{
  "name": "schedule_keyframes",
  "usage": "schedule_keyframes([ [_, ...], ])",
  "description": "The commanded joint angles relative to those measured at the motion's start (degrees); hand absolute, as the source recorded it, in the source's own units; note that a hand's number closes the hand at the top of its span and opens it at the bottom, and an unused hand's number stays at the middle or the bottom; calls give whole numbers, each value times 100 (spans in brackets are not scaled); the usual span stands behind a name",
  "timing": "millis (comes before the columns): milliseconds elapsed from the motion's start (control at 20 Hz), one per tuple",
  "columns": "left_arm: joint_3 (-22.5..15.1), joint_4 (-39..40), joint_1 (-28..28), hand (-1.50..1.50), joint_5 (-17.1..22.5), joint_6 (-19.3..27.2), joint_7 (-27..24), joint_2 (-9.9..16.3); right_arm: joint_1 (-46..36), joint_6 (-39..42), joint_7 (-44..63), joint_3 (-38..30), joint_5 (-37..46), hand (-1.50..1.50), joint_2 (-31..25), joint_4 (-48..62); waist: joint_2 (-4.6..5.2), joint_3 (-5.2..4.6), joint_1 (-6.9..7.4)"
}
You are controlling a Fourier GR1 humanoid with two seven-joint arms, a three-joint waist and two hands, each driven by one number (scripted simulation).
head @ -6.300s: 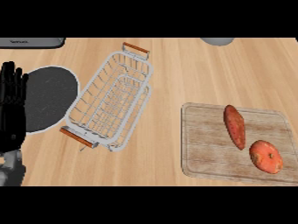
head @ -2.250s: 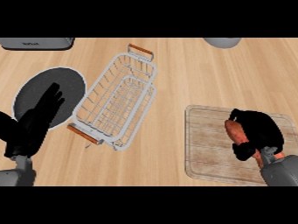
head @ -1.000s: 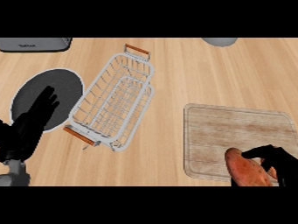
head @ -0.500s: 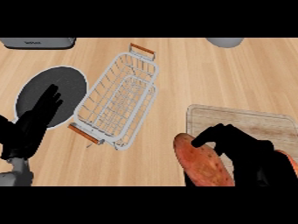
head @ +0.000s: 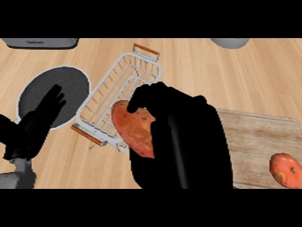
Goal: Pick the sweet potato from the cutting board and place it in the tiered basket
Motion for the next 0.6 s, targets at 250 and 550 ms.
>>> schedule_keyframes([
  [250, -175, -96, 66, 0, -171, 113, 3, -205, -1089, -944, 979, -70, -644, 150, 112, 1803, 10, 5, 52],
  [550, 32, 179, -224, 0, -82, -14, 61, -53, -1418, -1225, 1007, 105, -939, 150, 113, 2235, 7, 7, -33],
])
